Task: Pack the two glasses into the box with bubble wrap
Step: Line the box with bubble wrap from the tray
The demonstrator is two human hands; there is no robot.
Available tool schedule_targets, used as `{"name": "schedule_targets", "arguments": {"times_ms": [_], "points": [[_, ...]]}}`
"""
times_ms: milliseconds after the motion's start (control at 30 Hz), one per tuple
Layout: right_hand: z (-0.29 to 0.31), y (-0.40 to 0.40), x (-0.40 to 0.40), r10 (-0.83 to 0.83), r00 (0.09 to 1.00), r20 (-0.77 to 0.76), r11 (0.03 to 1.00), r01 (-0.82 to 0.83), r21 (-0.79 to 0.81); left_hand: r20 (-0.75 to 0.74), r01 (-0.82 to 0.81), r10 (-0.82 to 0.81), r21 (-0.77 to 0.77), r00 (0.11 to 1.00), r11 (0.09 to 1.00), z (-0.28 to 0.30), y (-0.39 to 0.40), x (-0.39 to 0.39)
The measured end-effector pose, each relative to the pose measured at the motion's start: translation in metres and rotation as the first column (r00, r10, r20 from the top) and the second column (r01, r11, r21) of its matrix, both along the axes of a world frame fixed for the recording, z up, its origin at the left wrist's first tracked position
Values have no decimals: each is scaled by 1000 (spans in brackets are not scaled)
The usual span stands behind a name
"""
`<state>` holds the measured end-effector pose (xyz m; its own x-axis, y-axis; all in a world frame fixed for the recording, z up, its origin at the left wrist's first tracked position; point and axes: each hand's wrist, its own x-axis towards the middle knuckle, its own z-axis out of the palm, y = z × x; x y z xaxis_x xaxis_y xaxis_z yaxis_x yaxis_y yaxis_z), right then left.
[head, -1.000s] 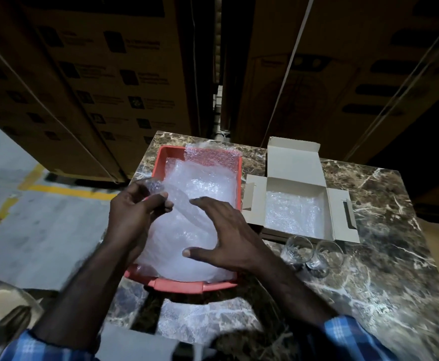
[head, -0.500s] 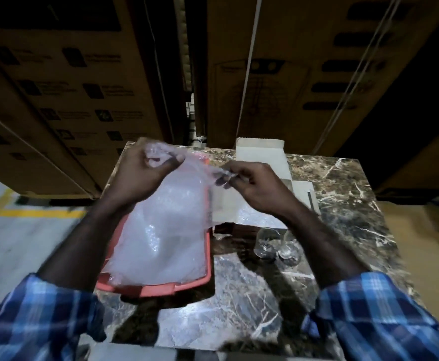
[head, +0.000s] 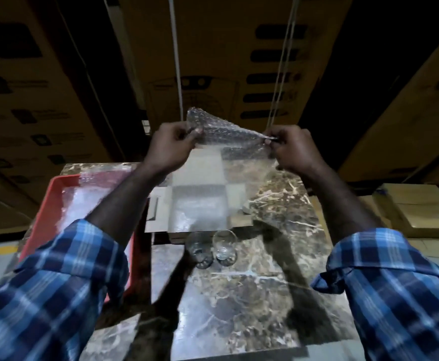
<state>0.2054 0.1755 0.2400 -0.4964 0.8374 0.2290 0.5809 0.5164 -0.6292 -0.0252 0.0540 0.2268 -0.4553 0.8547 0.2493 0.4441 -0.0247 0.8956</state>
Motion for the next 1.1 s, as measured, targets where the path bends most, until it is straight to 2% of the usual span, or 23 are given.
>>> {"name": "schedule_targets", "arguments": {"times_ms": [67, 133, 267, 367, 500, 567, 667, 767, 933, 1033, 1100], "points": [[1, 15, 32, -95, 995, 27, 992, 92, 91, 22, 25, -25, 24, 999, 999, 1, 18, 29], [4, 24, 62, -157, 988, -14, 972, 157, 176, 56, 44, -48, 73, 997, 996, 3, 29, 64], [3, 16, 116, -97, 976, -193, 945, 151, 289, 97, 27, -41, 142, 994, 989, -3, 29, 127], [-20, 1, 152, -54, 977, -207, 938, 120, 324, 141, -3, -17, 140, 990, 990, -33, 14, 158], [-76, -30, 190, -29, 986, -164, 963, 71, 258, 166, -17, 9, 48, 986, 999, -89, -24, 199], [-105, -47, 208, -31, 988, -150, 976, 63, 209, 103, -23, 24, -7, 994, 1000, -124, -45, 210], [-146, -73, 231, -49, 993, -107, 997, 56, 57, -8, -24, 23, -105, 1000, 994, -169, -70, 218], [-181, -98, 245, -52, 999, -9, 995, 51, -90, 30, -14, 21, -226, 999, 974, -199, -91, 230], [-217, -127, 260, 9, 996, 94, 977, 12, -214, -46, 38, -56, -324, 997, 945, -232, -124, 233], [-230, -136, 267, 30, 997, 75, 955, -7, -297, -32, 71, -94, -432, 995, 899, -242, -141, 235], [-237, -137, 269, -2, 999, 43, 917, 19, -398, -6, 72, -84, -451, 996, 890, -240, -148, 236]]}}
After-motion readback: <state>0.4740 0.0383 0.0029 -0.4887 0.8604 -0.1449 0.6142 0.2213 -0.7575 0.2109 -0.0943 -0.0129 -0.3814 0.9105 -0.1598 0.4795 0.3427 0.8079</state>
